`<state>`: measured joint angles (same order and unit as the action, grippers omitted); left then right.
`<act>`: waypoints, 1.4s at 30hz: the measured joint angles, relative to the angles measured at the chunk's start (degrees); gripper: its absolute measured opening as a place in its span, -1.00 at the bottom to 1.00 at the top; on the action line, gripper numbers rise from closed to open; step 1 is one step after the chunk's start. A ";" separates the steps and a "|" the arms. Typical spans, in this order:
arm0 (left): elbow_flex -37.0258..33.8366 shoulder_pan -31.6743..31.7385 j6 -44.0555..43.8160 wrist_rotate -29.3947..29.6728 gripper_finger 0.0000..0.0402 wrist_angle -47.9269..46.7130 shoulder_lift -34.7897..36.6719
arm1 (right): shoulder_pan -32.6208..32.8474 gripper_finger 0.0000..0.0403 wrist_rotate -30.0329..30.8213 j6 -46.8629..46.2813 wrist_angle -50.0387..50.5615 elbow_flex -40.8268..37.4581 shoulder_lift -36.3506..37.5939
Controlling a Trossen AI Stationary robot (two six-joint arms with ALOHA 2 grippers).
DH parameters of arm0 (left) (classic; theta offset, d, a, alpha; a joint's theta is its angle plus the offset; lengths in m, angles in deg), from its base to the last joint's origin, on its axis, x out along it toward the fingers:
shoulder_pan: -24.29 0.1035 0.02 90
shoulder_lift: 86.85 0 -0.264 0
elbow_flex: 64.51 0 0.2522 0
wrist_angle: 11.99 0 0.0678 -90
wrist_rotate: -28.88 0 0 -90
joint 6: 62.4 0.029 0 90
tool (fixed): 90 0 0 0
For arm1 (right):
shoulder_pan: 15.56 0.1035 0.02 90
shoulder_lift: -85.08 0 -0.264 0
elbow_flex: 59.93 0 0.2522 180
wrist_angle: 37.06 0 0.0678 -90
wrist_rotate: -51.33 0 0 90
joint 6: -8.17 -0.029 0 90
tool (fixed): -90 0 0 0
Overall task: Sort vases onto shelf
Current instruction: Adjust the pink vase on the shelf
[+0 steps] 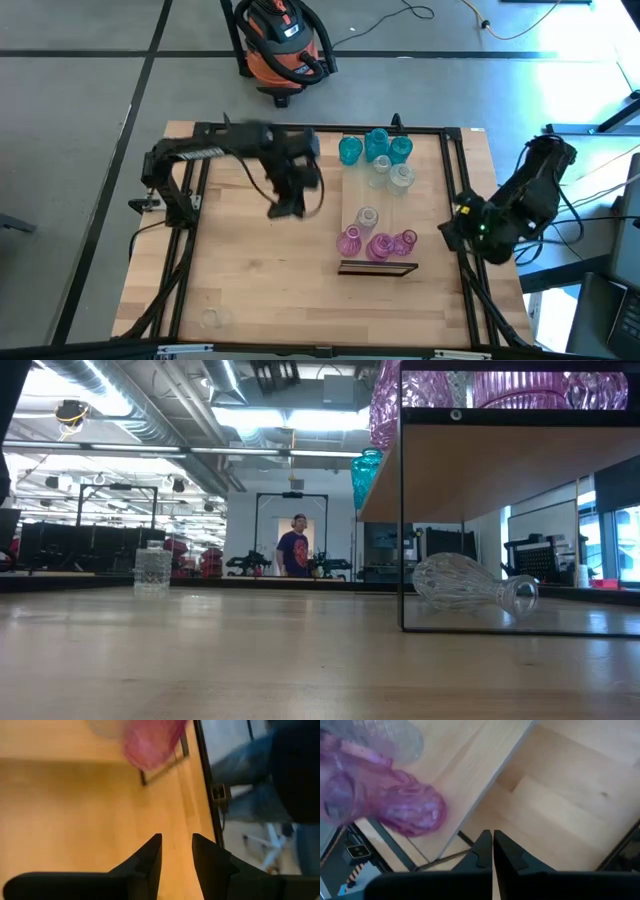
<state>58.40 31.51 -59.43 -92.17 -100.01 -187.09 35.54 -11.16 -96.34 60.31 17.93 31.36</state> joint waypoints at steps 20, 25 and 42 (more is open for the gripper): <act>-22.86 -3.38 -16.51 -11.62 -0.91 41.20 -0.94 | 10.04 -1.00 -1.62 -19.78 -6.20 0.00 -11.53; -24.73 -4.00 -21.53 -2.09 -0.99 42.29 -1.03 | 10.04 -1.00 -2.18 -19.96 -6.03 0.00 -11.53; -31.15 -7.19 -34.27 4.55 -1.00 59.76 -1.07 | 9.89 -1.00 -3.65 -19.96 -5.70 0.00 -11.53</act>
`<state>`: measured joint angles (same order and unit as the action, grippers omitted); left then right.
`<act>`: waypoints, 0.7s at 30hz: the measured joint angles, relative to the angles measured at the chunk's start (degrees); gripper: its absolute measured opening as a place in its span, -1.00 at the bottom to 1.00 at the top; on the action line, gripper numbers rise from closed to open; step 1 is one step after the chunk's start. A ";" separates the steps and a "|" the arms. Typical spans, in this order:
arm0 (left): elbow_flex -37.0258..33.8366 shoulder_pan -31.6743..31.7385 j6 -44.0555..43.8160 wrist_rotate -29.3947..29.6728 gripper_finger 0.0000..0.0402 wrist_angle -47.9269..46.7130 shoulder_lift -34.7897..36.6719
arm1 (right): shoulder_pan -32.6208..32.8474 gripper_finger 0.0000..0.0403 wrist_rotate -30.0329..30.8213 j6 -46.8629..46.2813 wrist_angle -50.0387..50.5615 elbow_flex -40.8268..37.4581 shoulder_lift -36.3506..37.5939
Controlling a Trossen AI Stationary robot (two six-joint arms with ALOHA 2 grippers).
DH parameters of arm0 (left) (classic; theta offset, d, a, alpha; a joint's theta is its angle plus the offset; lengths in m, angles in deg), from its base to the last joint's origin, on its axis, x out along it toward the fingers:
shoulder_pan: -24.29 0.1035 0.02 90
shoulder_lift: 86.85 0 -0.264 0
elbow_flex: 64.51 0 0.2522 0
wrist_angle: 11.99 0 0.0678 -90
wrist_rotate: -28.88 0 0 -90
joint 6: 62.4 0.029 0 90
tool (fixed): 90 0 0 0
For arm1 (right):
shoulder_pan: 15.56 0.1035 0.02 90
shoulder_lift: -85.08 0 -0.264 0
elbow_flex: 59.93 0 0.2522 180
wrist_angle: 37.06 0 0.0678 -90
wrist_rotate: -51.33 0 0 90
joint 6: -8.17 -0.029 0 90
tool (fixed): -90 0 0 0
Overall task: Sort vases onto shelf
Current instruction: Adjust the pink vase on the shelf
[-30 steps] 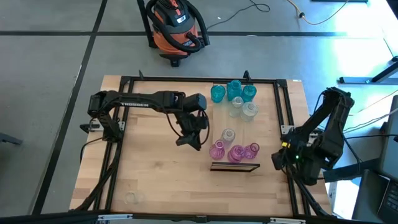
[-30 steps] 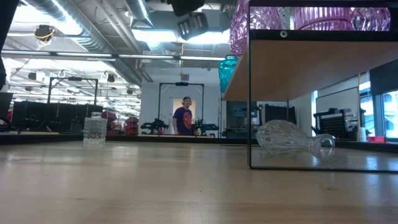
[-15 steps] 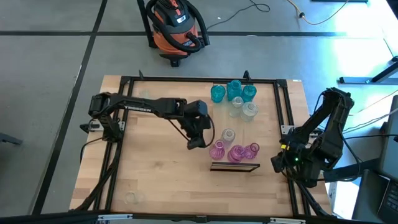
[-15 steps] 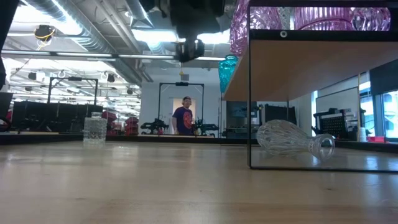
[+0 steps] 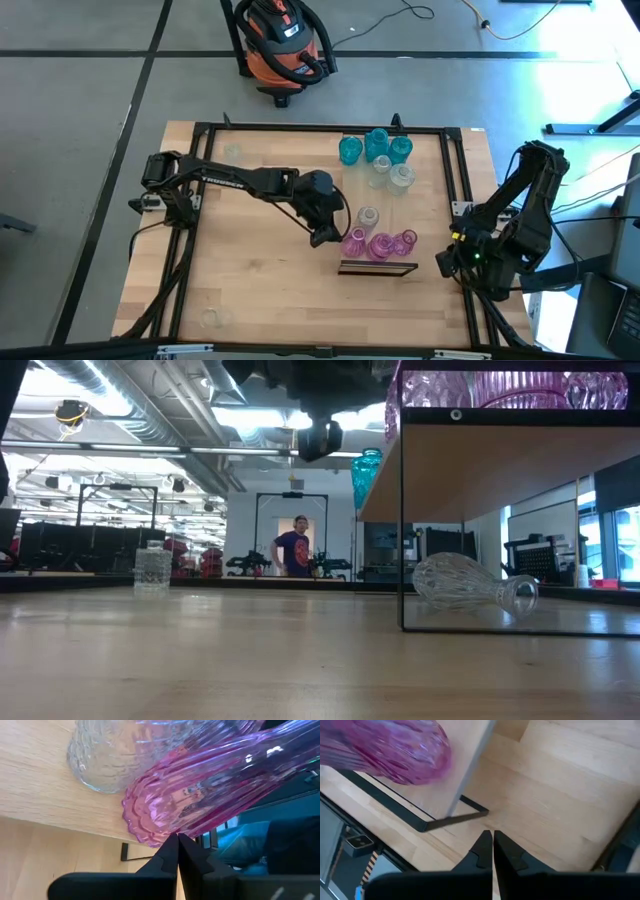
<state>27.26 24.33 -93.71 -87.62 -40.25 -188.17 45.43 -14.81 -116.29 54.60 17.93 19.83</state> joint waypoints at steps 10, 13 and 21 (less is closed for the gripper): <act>-0.05 1.79 0.32 0.10 -1.00 -1.70 0.34 | -5.74 -1.00 -2.47 0.31 -4.94 -2.09 -0.52; -0.05 3.32 0.96 0.04 -1.00 -4.29 1.05 | -6.43 -1.00 -2.38 0.35 -12.56 -6.31 -0.66; -0.03 5.04 7.61 3.50 -1.00 -16.43 6.39 | -9.31 -1.00 -1.87 0.34 -18.90 -12.40 -0.63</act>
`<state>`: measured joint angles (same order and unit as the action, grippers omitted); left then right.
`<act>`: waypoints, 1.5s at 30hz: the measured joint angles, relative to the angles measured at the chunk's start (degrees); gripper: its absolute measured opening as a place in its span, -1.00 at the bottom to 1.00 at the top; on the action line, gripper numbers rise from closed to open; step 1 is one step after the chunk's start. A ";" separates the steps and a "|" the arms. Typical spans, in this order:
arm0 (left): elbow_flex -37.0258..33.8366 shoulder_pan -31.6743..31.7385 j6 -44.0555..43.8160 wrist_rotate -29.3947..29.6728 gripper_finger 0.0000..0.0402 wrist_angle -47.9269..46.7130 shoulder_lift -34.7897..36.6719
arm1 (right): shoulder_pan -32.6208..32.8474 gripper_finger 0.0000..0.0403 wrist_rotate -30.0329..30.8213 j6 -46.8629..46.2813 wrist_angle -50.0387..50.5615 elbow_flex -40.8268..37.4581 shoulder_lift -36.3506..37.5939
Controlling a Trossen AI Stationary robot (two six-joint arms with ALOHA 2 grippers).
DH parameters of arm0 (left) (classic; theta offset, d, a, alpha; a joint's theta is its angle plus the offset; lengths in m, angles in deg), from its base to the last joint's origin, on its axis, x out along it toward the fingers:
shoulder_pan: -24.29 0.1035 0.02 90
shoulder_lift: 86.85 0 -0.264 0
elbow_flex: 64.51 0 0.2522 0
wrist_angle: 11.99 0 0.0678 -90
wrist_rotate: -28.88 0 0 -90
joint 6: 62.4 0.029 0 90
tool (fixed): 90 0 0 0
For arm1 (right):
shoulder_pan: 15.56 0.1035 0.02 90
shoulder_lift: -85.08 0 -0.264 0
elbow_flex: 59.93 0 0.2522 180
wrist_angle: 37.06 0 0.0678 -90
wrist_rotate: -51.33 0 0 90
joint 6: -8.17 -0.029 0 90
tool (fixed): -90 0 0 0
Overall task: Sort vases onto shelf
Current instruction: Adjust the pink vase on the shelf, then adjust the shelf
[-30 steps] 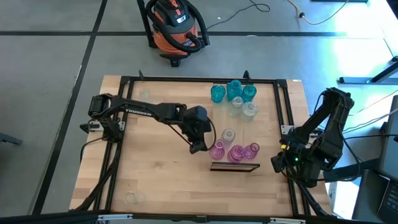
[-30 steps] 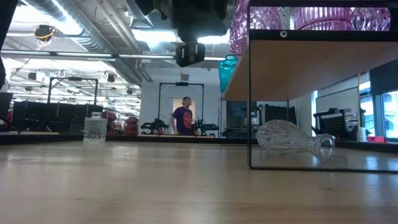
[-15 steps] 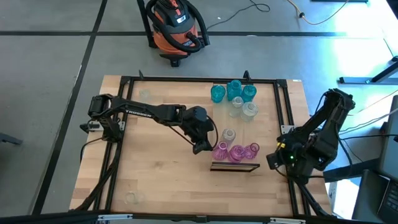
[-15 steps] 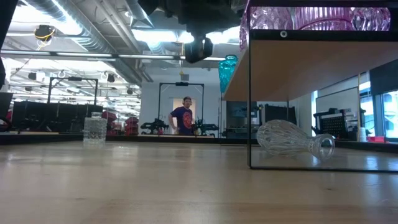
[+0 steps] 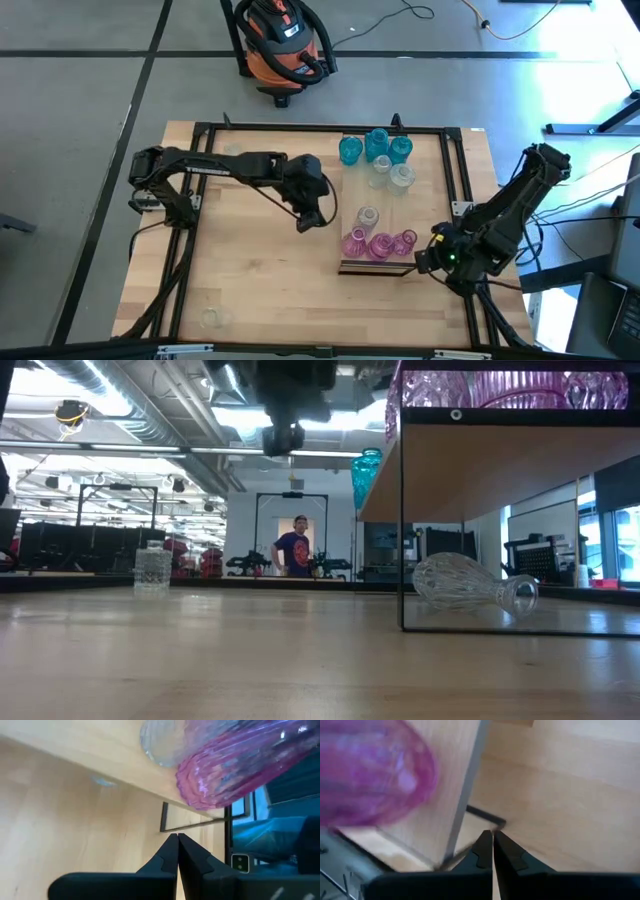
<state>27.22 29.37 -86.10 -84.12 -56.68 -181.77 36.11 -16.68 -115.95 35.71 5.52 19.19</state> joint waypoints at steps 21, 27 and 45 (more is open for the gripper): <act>-0.04 5.75 8.76 4.99 -1.00 -16.13 7.94 | -4.38 -1.00 7.13 1.54 -23.25 -4.78 -7.23; -0.02 6.67 11.31 6.08 -1.00 -20.12 8.94 | -8.53 -1.00 8.45 7.50 -29.48 -4.78 -9.02; -0.02 6.43 8.69 10.20 -1.00 -25.21 14.66 | -23.66 -1.00 0.95 33.12 -37.54 -4.78 -9.05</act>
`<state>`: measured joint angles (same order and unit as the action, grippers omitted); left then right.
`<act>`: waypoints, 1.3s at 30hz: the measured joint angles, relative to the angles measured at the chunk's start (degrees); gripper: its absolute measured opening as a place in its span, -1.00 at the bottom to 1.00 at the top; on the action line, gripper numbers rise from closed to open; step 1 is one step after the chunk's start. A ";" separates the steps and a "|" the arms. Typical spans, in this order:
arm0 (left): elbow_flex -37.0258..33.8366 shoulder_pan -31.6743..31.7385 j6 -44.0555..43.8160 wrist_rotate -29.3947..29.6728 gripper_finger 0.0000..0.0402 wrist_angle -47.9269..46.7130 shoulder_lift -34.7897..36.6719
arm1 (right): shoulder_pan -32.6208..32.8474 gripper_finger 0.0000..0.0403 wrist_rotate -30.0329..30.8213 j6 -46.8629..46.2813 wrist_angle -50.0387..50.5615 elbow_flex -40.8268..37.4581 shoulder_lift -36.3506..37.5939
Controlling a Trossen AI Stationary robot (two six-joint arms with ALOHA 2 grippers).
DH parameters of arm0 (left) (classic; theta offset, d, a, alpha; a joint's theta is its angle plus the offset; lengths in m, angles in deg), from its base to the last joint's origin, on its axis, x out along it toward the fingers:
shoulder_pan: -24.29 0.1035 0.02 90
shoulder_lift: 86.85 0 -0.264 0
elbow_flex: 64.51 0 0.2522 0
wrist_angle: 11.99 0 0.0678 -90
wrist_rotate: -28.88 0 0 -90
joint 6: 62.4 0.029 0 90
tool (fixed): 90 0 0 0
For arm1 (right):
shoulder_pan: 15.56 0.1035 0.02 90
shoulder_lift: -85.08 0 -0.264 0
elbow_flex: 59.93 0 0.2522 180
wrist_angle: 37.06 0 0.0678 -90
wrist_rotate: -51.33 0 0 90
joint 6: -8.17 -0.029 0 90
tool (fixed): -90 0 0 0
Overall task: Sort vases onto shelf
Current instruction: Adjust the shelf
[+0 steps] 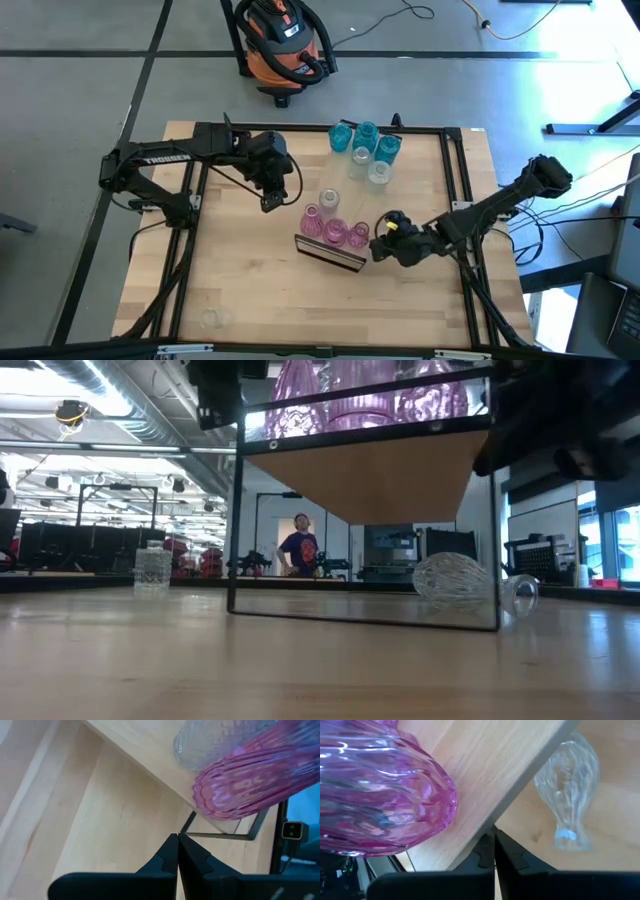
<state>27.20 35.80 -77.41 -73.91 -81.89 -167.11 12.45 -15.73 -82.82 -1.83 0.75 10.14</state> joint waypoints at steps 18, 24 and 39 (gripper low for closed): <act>0.02 -1.45 -7.96 18.78 -1.00 -12.32 5.91 | -6.77 -1.00 -3.33 11.93 -4.66 0.04 -1.43; 0.02 -1.40 -9.11 21.10 -1.00 -17.65 8.43 | -7.64 -1.00 -5.38 13.42 -12.86 0.09 -5.69; 0.00 -1.49 -10.18 22.98 -1.00 -23.10 10.79 | -11.22 -1.00 -9.15 16.56 -24.84 0.09 -11.32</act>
<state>27.20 34.31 -87.59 -50.93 -104.98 -156.33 1.23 -24.88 -66.26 -26.67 0.84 -1.18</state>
